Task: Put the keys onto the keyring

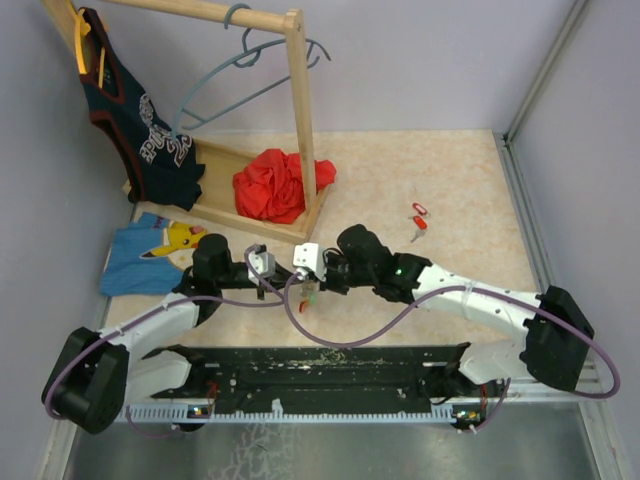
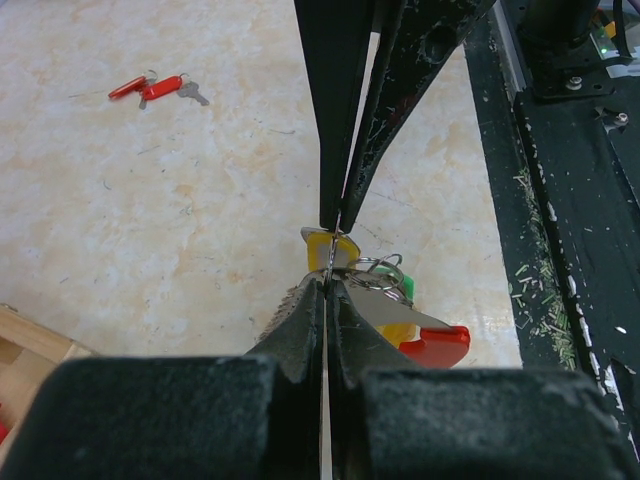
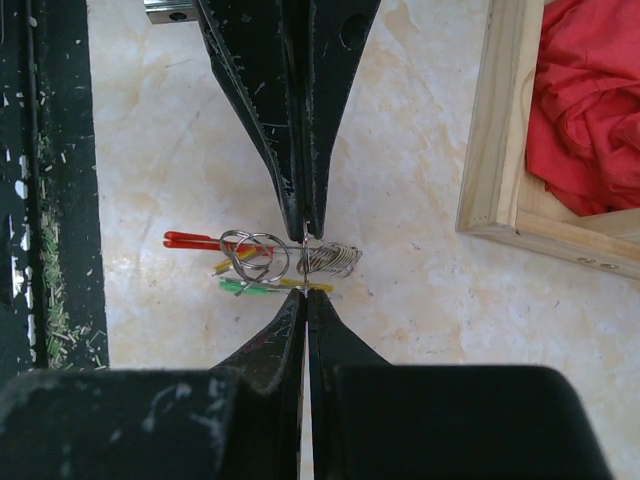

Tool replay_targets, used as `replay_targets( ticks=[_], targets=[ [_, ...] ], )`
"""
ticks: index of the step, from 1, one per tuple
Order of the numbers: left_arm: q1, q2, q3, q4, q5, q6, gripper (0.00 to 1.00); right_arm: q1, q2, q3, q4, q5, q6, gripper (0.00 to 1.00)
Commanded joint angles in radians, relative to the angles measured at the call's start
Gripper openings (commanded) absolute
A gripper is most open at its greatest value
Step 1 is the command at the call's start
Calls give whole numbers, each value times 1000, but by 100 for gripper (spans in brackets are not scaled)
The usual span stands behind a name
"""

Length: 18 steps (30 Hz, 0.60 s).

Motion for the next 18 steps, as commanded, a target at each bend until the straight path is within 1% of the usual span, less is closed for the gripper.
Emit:
replay_targets(
  ticks=[1, 12, 18],
  targets=[
    [-20, -21, 42, -6, 16, 25, 0, 30, 16, 78, 123, -53, 5, 0],
    [-33, -33, 48, -29, 6, 36, 0, 30, 30, 96, 127, -72, 1, 0],
    [-33, -32, 50, -38, -25, 31, 0, 30, 14, 90, 119, -64, -8, 0]
  ],
)
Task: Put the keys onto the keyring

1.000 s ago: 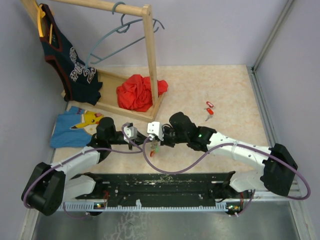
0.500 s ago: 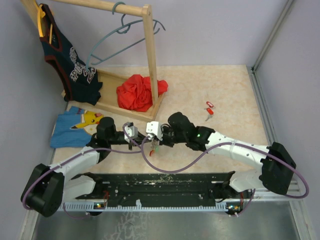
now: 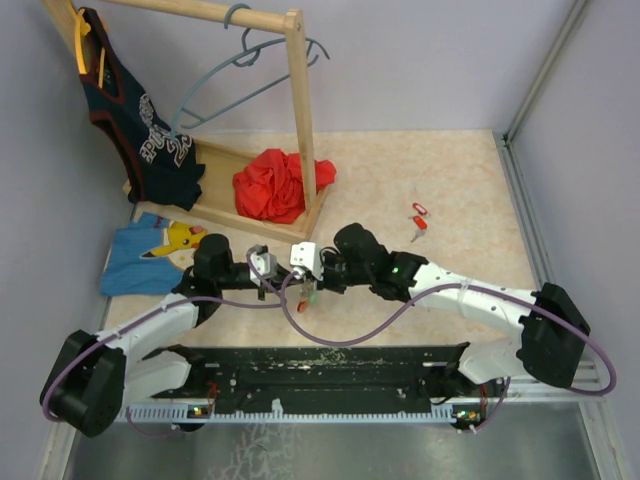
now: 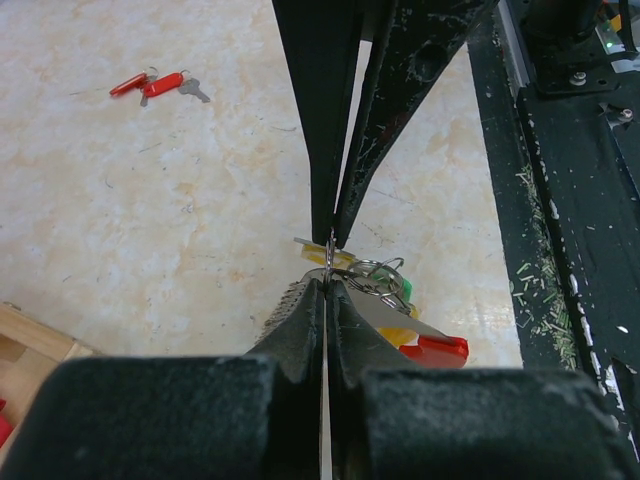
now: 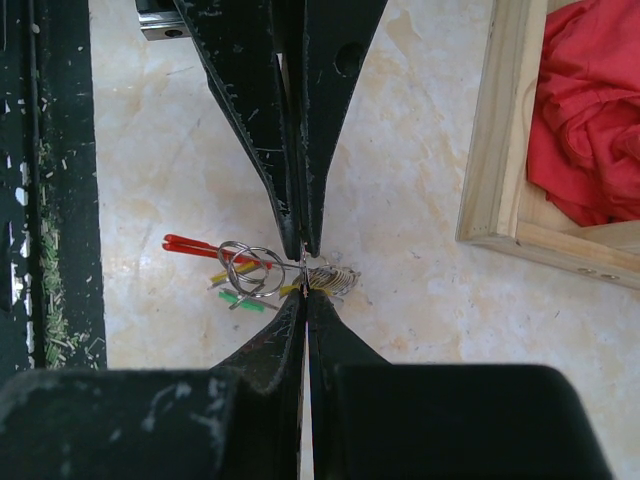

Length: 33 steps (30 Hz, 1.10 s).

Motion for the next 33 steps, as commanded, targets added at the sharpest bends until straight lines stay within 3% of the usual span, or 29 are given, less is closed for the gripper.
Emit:
replay_targets(
  ticks=[1, 15, 25, 28, 33],
  targets=[
    [-17, -13, 42, 9, -7, 9, 0, 27, -18, 71, 108, -55, -6, 0],
    [-17, -24, 18, 50, -30, -3, 0, 27, -8, 83, 54, -68, -36, 0],
    [-17, -27, -7, 96, -47, -16, 0, 21, -41, 50, 57, -58, -49, 13],
    [-17, -28, -11, 101, -53, -15, 0, 15, -53, 37, 55, -54, -49, 26],
    [-17, -26, -10, 103, -51, -16, 0, -2, -83, 10, 45, -48, -54, 28]
  ],
)
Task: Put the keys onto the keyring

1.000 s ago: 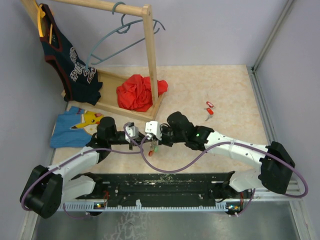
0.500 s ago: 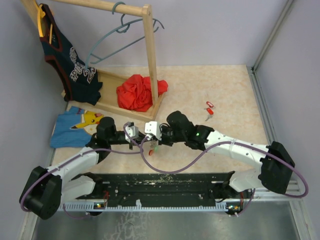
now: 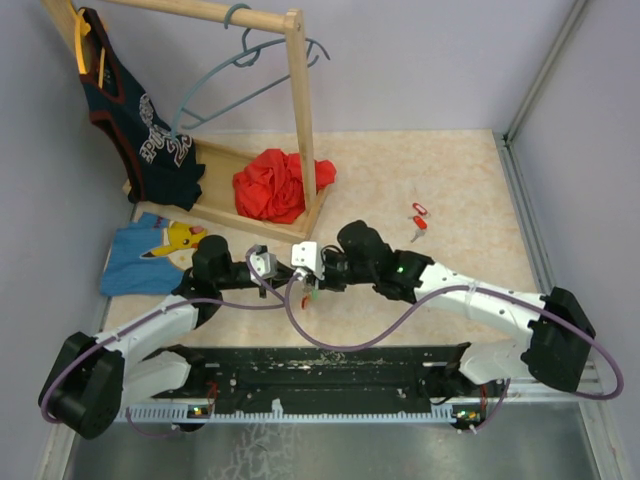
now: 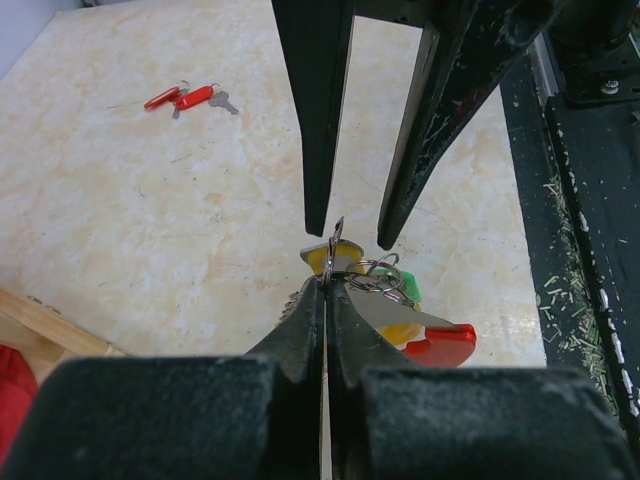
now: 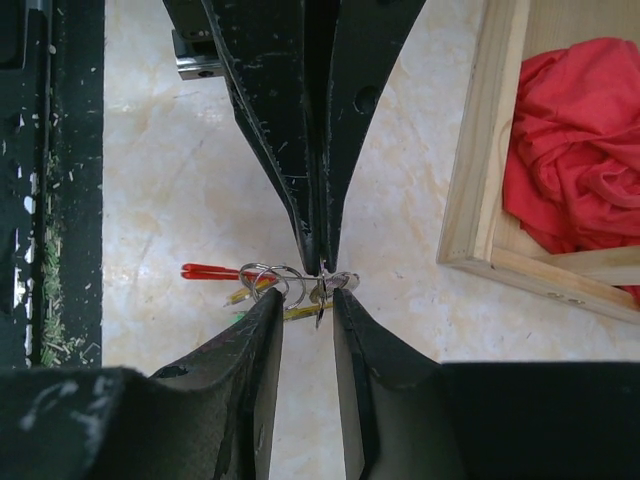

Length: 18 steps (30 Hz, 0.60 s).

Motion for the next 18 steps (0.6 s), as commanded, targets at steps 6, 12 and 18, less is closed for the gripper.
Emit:
replay_targets(
  ticks=[6, 12, 18],
  targets=[
    [-5, -14, -5, 55, 10, -6, 0, -26, -90, -56, 58, -10, -5, 28],
    [-5, -11, -5, 58, 19, -8, 0, -36, -96, -90, 101, -26, 5, 28],
    [-5, -13, -6, 57, 24, -8, 0, -43, -81, -106, 156, -35, 4, 26]
  ],
)
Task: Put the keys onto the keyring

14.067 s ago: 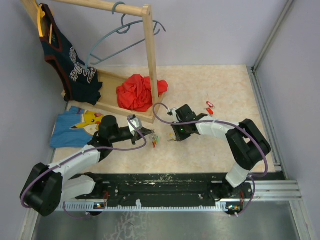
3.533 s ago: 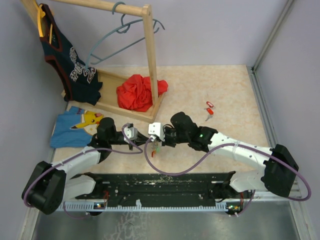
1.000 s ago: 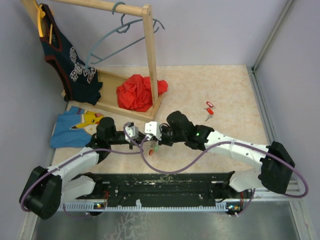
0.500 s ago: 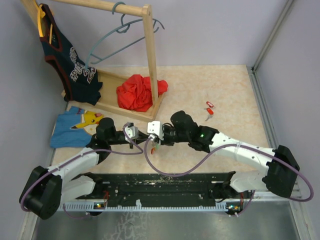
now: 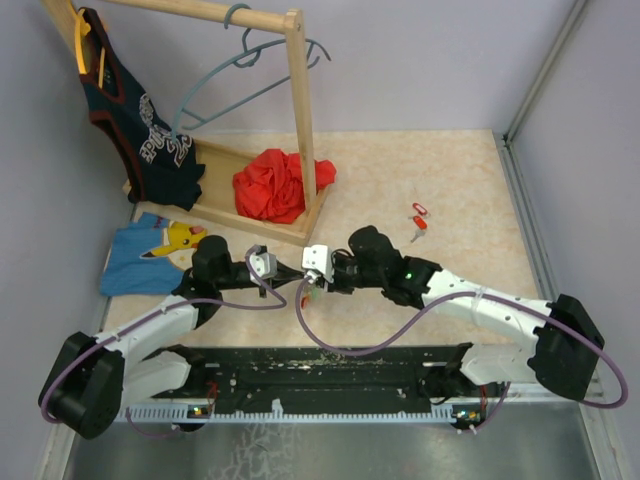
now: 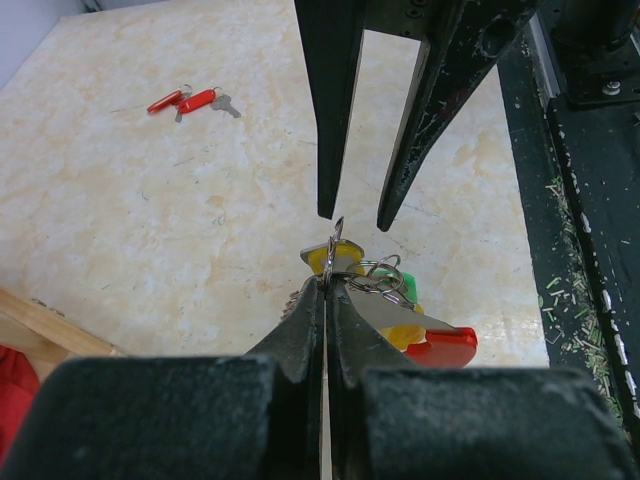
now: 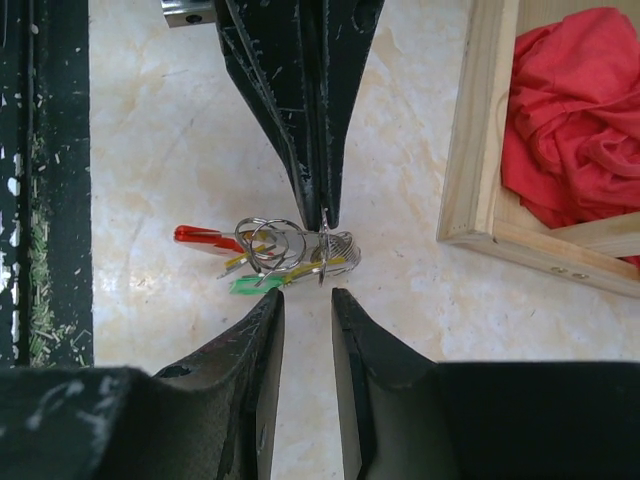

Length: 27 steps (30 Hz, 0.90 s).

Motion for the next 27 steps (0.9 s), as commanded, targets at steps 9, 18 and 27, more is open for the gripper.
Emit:
replay_targets(
  ticks=[9, 18, 27],
  targets=[
    [-5, -8, 1, 46, 34, -7, 0, -10, -6, -2, 128, -23, 7, 22],
    [-5, -13, -1, 46, 33, -6, 0, -15, -7, -7, 115, -23, 10, 18],
    [-6, -20, -2, 44, 33, -6, 0, -16, 10, 0, 106, -29, 12, 18]
  ],
)
